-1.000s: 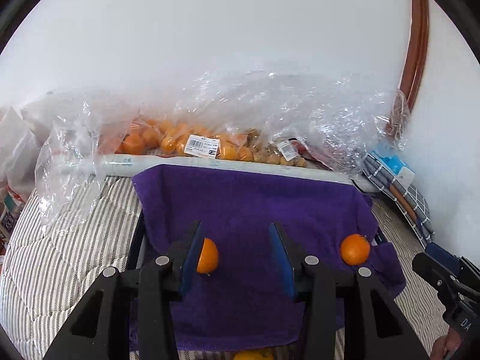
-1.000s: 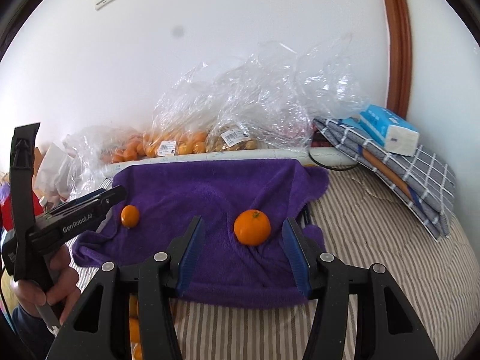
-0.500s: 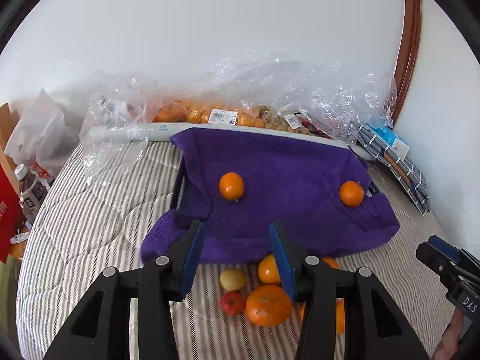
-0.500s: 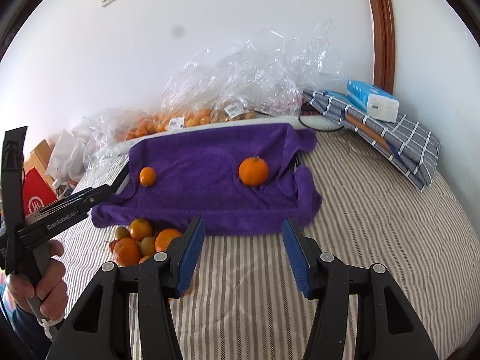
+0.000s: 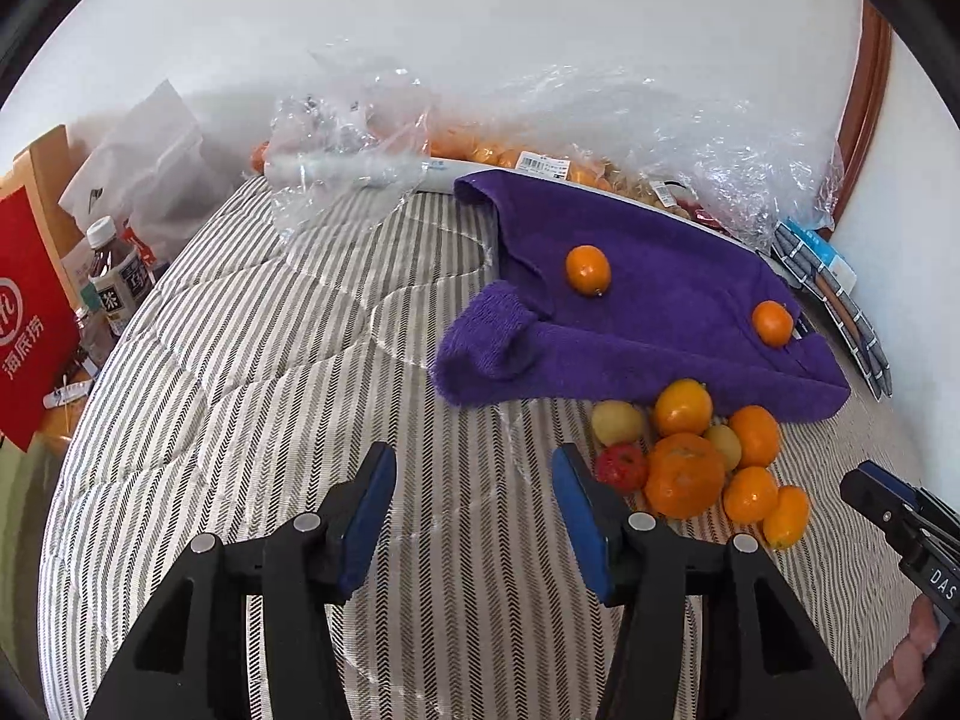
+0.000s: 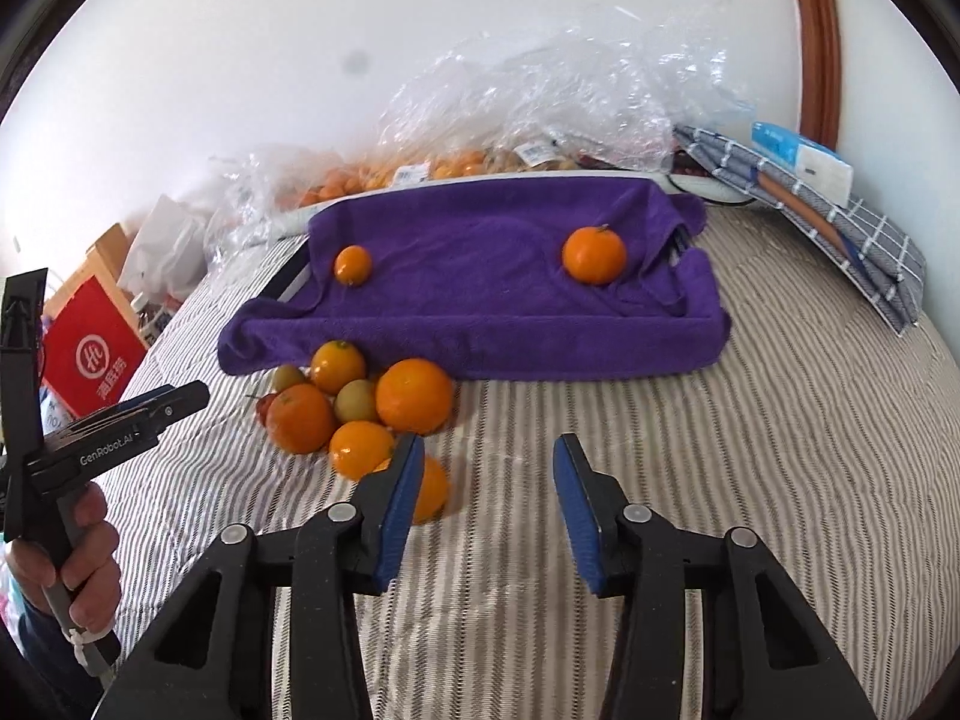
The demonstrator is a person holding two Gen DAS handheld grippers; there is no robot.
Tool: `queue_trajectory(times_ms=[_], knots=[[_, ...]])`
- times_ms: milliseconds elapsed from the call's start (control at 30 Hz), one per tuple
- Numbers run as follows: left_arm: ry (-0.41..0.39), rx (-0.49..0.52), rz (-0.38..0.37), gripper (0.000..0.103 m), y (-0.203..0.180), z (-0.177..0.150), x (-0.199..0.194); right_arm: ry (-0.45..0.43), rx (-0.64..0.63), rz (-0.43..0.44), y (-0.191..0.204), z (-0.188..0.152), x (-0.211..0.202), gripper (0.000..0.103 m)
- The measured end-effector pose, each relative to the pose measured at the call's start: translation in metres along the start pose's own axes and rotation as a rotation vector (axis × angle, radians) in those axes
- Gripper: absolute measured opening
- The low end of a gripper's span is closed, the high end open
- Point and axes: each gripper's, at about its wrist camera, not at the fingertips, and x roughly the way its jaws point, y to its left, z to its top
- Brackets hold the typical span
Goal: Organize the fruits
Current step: 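Withdraw both open grippers from the towel back toward the fruit cluster, then grasp the oval yellow-orange fruit with the right gripper while the left gripper grasps the red apple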
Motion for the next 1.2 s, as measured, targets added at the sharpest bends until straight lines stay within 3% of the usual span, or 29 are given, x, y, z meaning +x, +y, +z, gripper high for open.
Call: queue_trajectory(times_ms=[133, 433, 533, 700, 933, 1067, 1200], knots=[[0.002, -0.025, -0.030, 0.053, 0.007, -0.003, 0.007, 0.032, -0.012, 0.076, 0.013, -0.005, 0.008, 0.045], [0.008, -0.075, -0.083, 0.053, 0.012, -0.010, 0.014, 0.102, -0.014, 0.087, 0.021, -0.012, 0.040, 0.045], [0.019, -0.084, -0.094, 0.053, 0.014, -0.012, 0.015, 0.103, -0.031, 0.072, 0.023, -0.015, 0.045, 0.039], [0.009, -0.059, -0.141, 0.053, 0.009, -0.014, 0.011, 0.065, -0.048, 0.071, 0.020, -0.018, 0.039, 0.039], [0.046, 0.017, -0.149, 0.052, -0.017, -0.014, 0.017, 0.061, -0.093, -0.004, -0.002, -0.023, 0.027, 0.039], [0.058, 0.082, -0.107, 0.052, -0.037, -0.012, 0.024, 0.078, -0.086, -0.006, -0.018, -0.022, 0.026, 0.039], [0.062, 0.100, -0.084, 0.046, -0.048, -0.008, 0.030, 0.085, -0.071, -0.001, -0.028, -0.020, 0.026, 0.039]])
